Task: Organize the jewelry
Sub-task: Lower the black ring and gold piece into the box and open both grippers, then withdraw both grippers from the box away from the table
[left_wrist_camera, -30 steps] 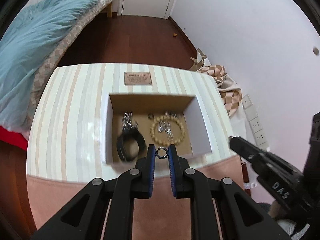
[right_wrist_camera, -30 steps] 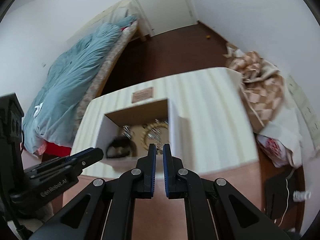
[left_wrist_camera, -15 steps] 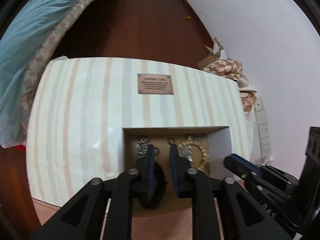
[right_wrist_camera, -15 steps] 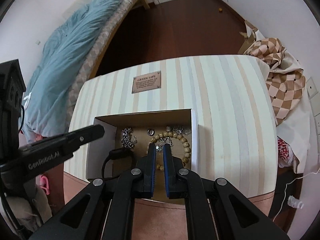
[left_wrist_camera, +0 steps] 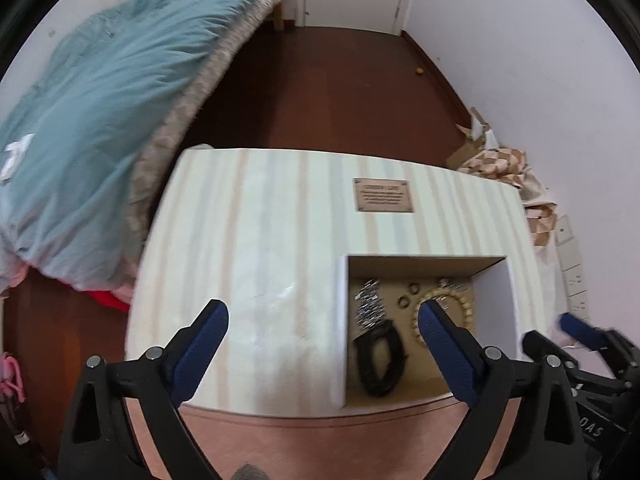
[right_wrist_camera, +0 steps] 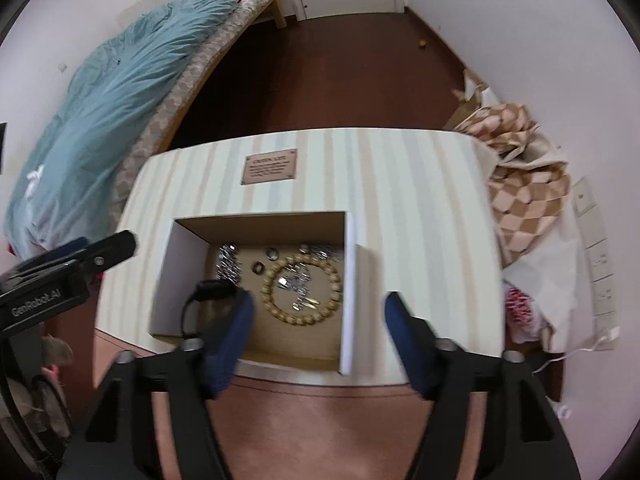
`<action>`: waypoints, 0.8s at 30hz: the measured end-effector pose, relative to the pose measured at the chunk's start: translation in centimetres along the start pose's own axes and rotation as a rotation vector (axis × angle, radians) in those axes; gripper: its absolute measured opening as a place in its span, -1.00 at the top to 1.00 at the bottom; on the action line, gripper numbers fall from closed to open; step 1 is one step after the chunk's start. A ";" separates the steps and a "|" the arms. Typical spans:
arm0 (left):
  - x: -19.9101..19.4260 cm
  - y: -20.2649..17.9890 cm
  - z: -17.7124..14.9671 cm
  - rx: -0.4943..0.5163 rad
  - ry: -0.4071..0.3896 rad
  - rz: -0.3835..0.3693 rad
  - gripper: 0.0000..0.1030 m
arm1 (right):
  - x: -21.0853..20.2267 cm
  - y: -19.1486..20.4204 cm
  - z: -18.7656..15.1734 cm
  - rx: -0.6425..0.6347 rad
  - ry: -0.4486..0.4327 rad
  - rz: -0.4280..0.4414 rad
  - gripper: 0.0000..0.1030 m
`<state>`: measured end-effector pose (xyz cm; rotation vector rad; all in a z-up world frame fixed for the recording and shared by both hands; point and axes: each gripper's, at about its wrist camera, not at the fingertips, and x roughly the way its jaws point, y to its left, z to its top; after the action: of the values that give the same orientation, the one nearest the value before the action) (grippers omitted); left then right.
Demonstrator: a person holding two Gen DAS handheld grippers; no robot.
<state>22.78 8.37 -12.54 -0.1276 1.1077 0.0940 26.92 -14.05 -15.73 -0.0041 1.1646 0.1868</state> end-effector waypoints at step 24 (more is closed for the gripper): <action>-12.2 -2.0 -8.4 0.023 -0.195 0.019 -0.99 | -13.1 0.7 -7.2 0.009 -0.209 -0.120 -0.99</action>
<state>10.19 4.95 -5.24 -0.0851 0.9147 0.1086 15.22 -15.94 -6.53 -0.0452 0.9540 0.0738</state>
